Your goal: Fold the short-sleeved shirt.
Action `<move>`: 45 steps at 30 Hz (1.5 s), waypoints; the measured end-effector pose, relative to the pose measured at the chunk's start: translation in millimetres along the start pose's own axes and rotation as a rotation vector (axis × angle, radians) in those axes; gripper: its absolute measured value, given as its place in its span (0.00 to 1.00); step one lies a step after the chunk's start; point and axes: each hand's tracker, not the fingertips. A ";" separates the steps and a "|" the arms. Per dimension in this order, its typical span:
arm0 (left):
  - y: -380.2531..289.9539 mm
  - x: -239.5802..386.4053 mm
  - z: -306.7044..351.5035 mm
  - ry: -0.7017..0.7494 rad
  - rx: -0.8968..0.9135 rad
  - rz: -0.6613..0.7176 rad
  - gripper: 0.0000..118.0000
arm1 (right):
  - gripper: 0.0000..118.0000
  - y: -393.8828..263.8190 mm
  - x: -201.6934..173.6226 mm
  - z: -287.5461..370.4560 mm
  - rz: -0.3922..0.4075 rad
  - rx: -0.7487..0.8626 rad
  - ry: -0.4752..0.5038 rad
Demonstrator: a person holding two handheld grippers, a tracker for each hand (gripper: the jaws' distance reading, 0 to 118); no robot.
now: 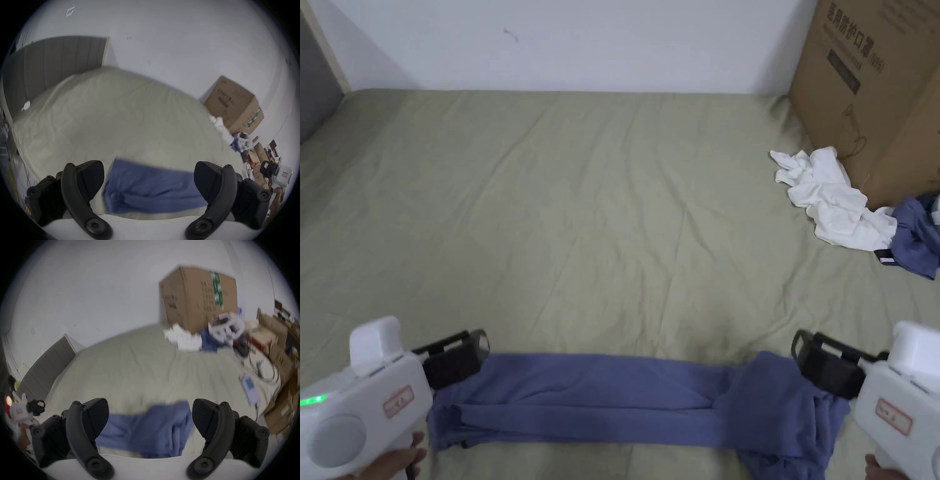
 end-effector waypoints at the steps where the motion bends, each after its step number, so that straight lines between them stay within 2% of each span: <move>1: 10.9 7.3 4.3 -0.009 0.034 -0.018 0.99 | 0.92 10.4 -8.6 5.0 0.031 0.054 0.009; 6: 53.8 39.3 22.7 -0.063 0.195 -0.036 1.00 | 0.92 43.8 -52.5 23.5 0.154 0.250 -0.023; 10: 68.8 66.5 35.0 -0.064 0.300 -0.104 1.00 | 0.91 51.7 -74.3 27.0 0.222 0.334 -0.056; 12: 68.9 75.3 35.6 -0.009 0.364 -0.168 0.99 | 0.86 52.4 -81.8 28.2 0.224 0.342 -0.046; 13: 67.9 79.3 37.4 0.006 0.392 -0.192 0.95 | 0.79 52.2 -82.6 27.5 0.225 0.353 -0.045; 14: 66.1 82.8 40.2 0.010 0.422 -0.206 0.85 | 0.65 51.2 -85.7 27.4 0.230 0.365 -0.058; 15: 64.1 85.7 42.6 0.009 0.446 -0.220 0.69 | 0.54 50.3 -87.8 27.3 0.237 0.370 -0.065; 16: 62.7 86.1 41.8 0.009 0.452 -0.229 0.45 | 0.41 49.6 -88.3 27.1 0.239 0.371 -0.061; 17: 61.7 87.1 41.6 -0.004 0.448 -0.235 0.05 | 0.17 48.4 -87.1 26.4 0.239 0.376 -0.051; 18: 62.4 87.4 40.2 -0.013 0.431 -0.241 0.03 | 0.05 46.4 -89.0 26.4 0.229 0.386 -0.057; 19: 60.3 86.3 39.6 -0.037 0.418 -0.242 0.03 | 0.04 44.9 -88.3 27.1 0.224 0.401 -0.057; 20: 60.3 86.6 38.2 -0.039 0.421 -0.241 0.03 | 0.03 46.4 -87.8 27.3 0.224 0.390 -0.016; 24: 56.9 83.1 34.8 -0.046 0.396 -0.235 0.03 | 0.03 45.8 -88.3 25.6 0.242 0.384 -0.038; 28: 56.1 71.9 29.8 -0.064 0.345 -0.210 0.03 | 0.03 47.8 -87.2 24.5 0.224 0.379 -0.023; 37: 60.1 -9.1 -8.4 -0.274 0.026 0.110 0.03 | 0.03 47.1 -87.4 13.2 0.230 0.342 -0.021; 41: 51.2 -53.9 -33.4 -0.298 -0.135 0.217 0.03 | 0.03 43.3 -89.9 3.0 0.224 0.313 -0.023; 43: 42.2 -71.5 -44.0 -0.240 -0.199 0.218 0.03 | 0.03 40.5 -92.0 -2.8 0.221 0.297 -0.024; 44: 38.1 -77.6 -47.0 -0.226 -0.231 0.212 0.07 | 0.03 39.0 -93.2 -5.7 0.222 0.288 -0.026; 45: 32.7 -84.3 -50.3 -0.214 -0.257 0.222 0.19 | 0.03 37.3 -94.5 -8.3 0.225 0.279 -0.029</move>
